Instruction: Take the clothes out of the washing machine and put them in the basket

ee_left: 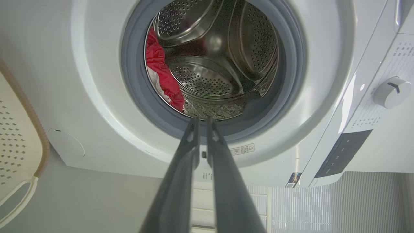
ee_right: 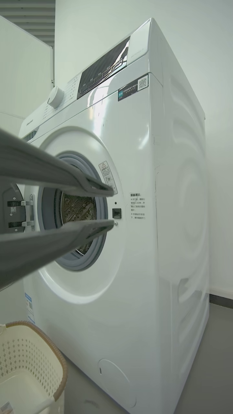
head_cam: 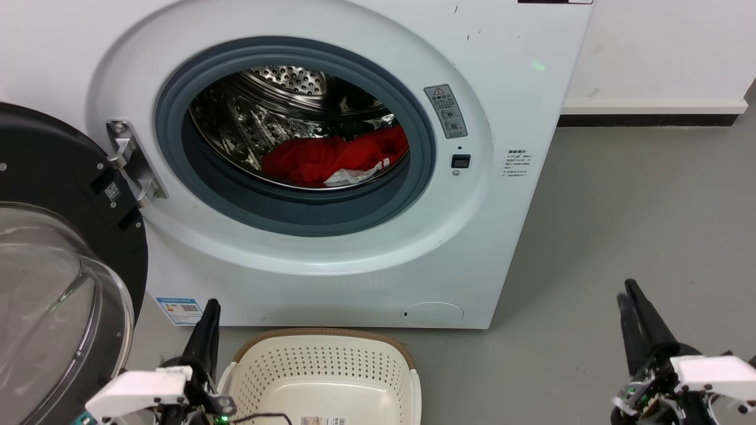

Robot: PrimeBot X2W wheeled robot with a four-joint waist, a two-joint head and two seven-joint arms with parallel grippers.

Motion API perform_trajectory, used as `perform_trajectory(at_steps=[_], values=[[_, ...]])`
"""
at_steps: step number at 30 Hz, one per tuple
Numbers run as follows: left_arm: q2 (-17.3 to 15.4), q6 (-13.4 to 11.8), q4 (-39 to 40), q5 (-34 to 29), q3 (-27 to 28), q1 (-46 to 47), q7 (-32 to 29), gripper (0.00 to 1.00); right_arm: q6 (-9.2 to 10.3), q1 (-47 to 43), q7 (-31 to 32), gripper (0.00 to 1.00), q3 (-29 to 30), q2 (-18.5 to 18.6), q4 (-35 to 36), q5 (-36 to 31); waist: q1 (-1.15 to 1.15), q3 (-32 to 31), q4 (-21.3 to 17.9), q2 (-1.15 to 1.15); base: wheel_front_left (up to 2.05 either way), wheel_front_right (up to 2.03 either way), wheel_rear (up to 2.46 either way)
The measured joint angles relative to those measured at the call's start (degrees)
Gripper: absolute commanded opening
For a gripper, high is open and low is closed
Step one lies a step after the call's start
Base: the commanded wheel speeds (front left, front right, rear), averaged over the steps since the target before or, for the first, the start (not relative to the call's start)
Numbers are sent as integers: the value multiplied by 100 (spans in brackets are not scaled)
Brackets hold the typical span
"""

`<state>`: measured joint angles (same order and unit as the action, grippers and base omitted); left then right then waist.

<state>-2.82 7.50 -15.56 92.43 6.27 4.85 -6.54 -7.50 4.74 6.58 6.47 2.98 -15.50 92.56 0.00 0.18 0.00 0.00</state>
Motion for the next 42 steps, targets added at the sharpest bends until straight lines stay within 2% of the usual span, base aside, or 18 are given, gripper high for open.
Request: perform_trajectory(at_steps=[5,9,22,31,42], values=[[11,-1,-48,-77,-16,-141,94,100,1,-142,-97,100,-15,-3,-102,-20,0,2,-1,0,0,0,0],[11,-16,53,-385,14,-141,214,100,1,-142,-212,100,-14,-3,-76,-336,0,9,-4,0,0,0,0],[10,-374,513,-1814,-49,-209,547,100,1,-252,-553,100,-112,-7,464,-2271,0,43,-16,0,0,0,0],[9,-660,786,-3166,-311,-243,778,100,1,-349,-765,100,-278,-8,744,-3767,0,72,-16,0,0,0,0],[8,-891,962,-4212,-432,-326,1000,100,1,-423,-999,100,-349,-9,900,-4920,0,114,-28,0,0,0,0]])
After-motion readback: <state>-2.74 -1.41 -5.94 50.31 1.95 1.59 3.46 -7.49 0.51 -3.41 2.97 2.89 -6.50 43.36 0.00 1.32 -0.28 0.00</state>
